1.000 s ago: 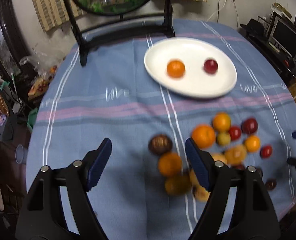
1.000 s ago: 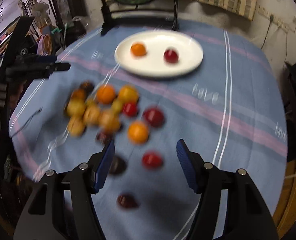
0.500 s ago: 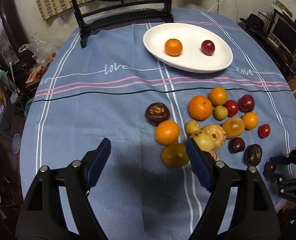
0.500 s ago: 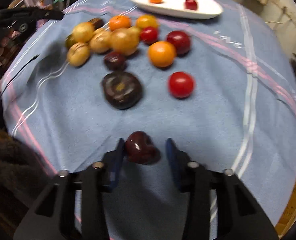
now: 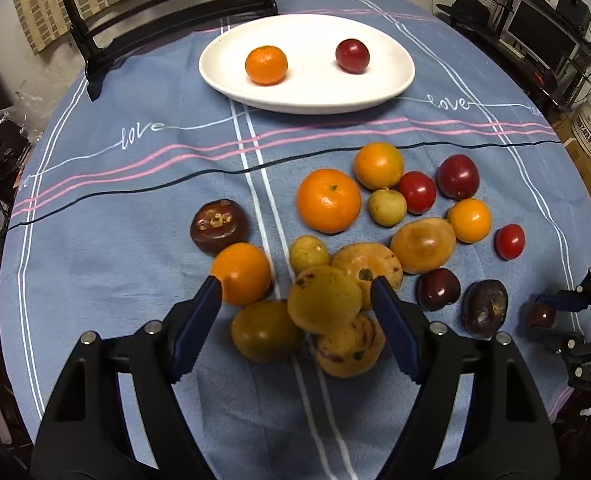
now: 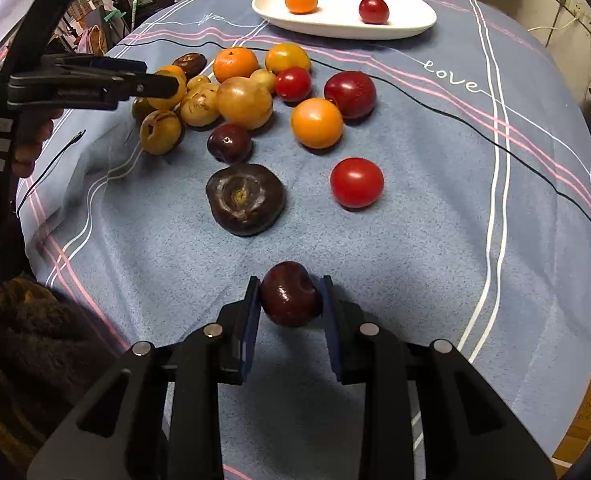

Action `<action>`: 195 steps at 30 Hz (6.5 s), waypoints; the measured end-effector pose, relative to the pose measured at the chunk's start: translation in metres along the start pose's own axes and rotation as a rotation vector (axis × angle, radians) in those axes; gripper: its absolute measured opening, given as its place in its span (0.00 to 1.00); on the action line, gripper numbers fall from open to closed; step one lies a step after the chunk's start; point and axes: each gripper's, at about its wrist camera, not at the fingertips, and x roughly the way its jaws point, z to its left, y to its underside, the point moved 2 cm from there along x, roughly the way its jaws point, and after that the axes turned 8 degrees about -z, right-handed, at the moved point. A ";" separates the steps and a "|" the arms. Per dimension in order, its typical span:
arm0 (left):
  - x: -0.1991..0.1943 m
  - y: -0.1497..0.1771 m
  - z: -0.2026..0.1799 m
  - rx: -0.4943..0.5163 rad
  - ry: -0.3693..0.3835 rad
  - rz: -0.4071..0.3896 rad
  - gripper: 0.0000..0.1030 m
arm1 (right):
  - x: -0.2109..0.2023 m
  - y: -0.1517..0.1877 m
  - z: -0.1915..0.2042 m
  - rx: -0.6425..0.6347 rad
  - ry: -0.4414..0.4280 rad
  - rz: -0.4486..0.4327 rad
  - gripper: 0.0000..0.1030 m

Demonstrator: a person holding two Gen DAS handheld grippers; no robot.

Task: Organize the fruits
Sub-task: 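Grasp a yellow-green fruit with the left tool while the right grasps a dark plum, then place the yellow-green fruit and dark plum on the plate, opening both tools, then return both tools to the fruit cluster, then grasp a dark green fruit with the left tool while the right grasps a dark brown fruit, then lower both held fruits onto the plate and open both tools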

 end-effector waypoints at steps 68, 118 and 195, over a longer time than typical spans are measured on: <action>0.099 -0.221 0.034 -0.029 -0.080 -0.127 0.36 | 0.088 -0.318 -0.092 0.076 -0.002 -0.246 0.29; -0.043 -0.135 0.044 0.023 -0.160 -0.282 0.76 | -0.048 -0.174 -0.031 -0.027 -0.001 -0.314 0.60; -0.075 -0.112 0.007 -0.081 0.008 -0.242 0.42 | -0.079 -0.156 0.001 0.019 -0.033 -0.399 0.46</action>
